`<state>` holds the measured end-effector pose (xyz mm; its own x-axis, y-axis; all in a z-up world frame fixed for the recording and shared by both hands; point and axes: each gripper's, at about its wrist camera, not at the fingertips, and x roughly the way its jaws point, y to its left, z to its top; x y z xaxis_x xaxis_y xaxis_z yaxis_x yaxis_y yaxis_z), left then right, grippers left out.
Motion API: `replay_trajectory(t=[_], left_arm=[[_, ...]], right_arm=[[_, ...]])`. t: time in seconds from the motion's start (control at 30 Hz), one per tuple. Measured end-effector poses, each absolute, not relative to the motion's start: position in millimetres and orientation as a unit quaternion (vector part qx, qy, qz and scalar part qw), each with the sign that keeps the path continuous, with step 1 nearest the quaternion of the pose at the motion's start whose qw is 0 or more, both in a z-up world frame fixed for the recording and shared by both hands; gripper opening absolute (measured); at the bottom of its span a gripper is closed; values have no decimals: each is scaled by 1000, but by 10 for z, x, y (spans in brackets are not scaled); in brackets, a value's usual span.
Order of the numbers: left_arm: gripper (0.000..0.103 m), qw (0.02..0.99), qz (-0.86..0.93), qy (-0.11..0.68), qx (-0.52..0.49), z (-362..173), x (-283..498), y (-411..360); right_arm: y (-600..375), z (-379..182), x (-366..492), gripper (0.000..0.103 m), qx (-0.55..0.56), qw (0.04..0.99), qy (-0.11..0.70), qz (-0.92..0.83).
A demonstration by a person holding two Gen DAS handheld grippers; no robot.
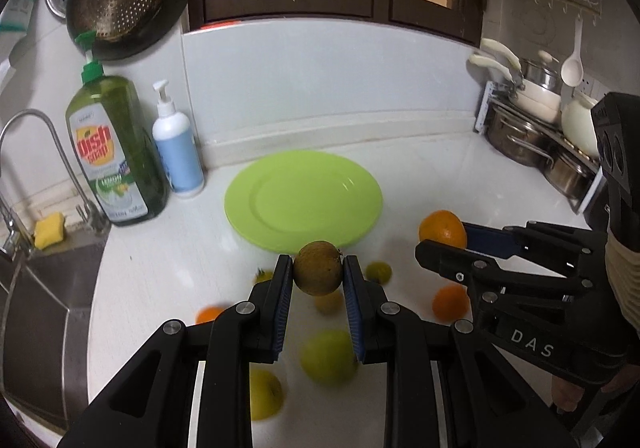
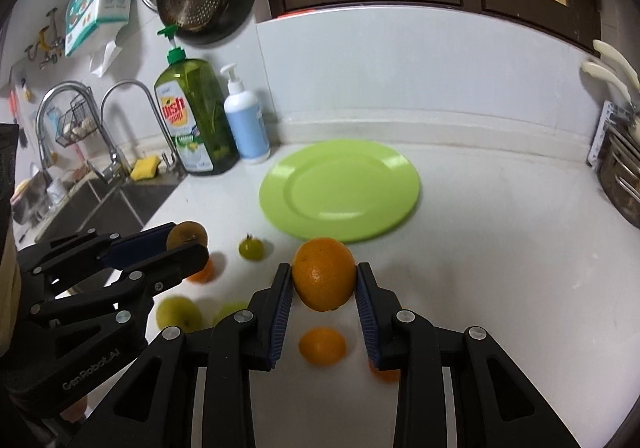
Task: Organize fruits
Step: 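Carry kiwi and tangerine to the green plate and open both tools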
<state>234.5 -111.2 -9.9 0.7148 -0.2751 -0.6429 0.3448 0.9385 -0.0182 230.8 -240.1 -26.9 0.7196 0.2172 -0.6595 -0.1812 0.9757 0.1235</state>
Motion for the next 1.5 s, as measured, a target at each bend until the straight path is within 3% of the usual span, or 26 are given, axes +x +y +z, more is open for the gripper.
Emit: replay_trajectory(t=[0.47,0.87,1.1,1.5], left_arm=[[26,910,-168,371,73,-201,3345,-1135],[26,871,-180,447,93,-682,4150,-1233],[26,849,-187,480,116,-889,4361,-1305],[27,840,-187,494,127,-1060,4479,-1305]], right_arm=[[-2309,-231,3159,33,-11,920,376,109],[-2338,-700,3954,33,-34,888,445,115],[-2359,-979,4234,33,-30,861,492,129],[-2389,-1104,4355,33,-29,853,506,124]])
